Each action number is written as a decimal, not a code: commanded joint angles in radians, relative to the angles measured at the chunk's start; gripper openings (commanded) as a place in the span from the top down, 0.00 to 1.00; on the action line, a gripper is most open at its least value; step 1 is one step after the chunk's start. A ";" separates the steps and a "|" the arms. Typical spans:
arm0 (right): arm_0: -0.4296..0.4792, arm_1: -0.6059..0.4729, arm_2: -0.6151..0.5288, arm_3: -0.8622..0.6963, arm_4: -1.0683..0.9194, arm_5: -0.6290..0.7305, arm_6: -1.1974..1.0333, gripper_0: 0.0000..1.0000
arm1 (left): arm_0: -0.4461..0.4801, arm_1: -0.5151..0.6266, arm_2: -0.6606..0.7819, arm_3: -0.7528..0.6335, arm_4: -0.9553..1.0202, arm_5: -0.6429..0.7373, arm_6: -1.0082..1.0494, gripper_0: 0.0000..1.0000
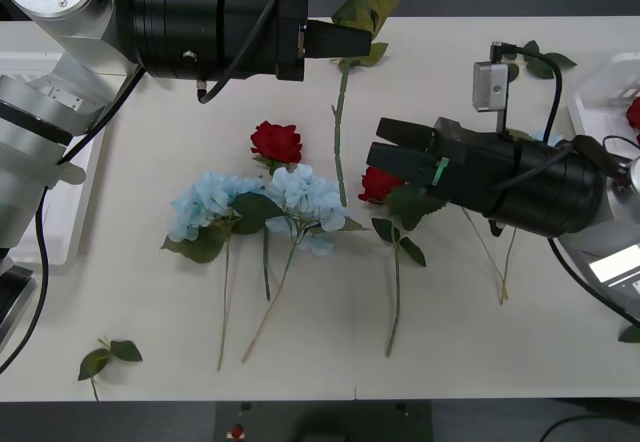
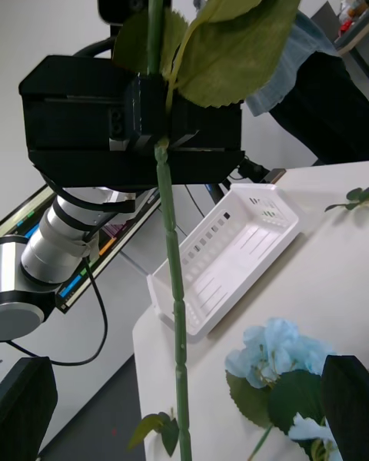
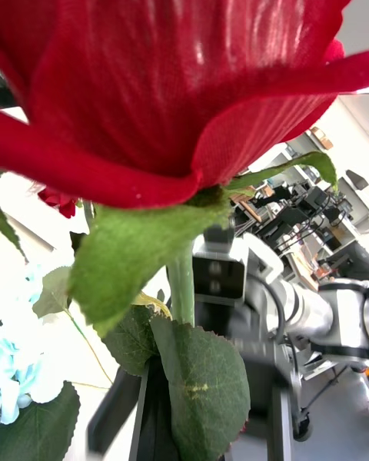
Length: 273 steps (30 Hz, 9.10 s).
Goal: Put the red flowers into the right box and the blue flowers into the left box
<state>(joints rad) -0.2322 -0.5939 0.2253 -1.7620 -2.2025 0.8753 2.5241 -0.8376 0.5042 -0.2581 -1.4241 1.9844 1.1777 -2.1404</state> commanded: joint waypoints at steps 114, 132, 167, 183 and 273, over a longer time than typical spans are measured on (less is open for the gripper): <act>-0.157 -0.689 -0.126 0.595 0.915 0.229 -0.581 1.00 | 0.031 0.205 0.017 -0.168 -0.616 0.249 0.557 0.00; -0.157 -0.621 -0.084 0.762 1.258 0.011 -0.599 1.00 | 0.244 0.205 0.048 -0.374 -0.888 0.459 0.956 0.00; -0.145 -0.578 -0.060 0.616 0.994 0.056 -0.639 0.09 | 0.345 0.178 -0.290 -0.423 -1.305 0.362 1.097 0.00; 0.094 -0.566 -0.058 0.107 0.800 -0.073 -1.119 0.02 | 0.310 0.102 -0.368 -0.286 -1.351 0.307 1.071 0.00; -0.225 -0.411 0.293 0.217 1.270 0.071 -1.329 0.02 | 0.123 0.545 0.028 0.287 -1.253 0.008 0.582 1.00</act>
<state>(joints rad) -0.4344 -1.0088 0.5304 -1.5380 -0.9456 0.9490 1.2169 -0.6818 1.0178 -0.1887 -1.1503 0.7330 1.2080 -1.5349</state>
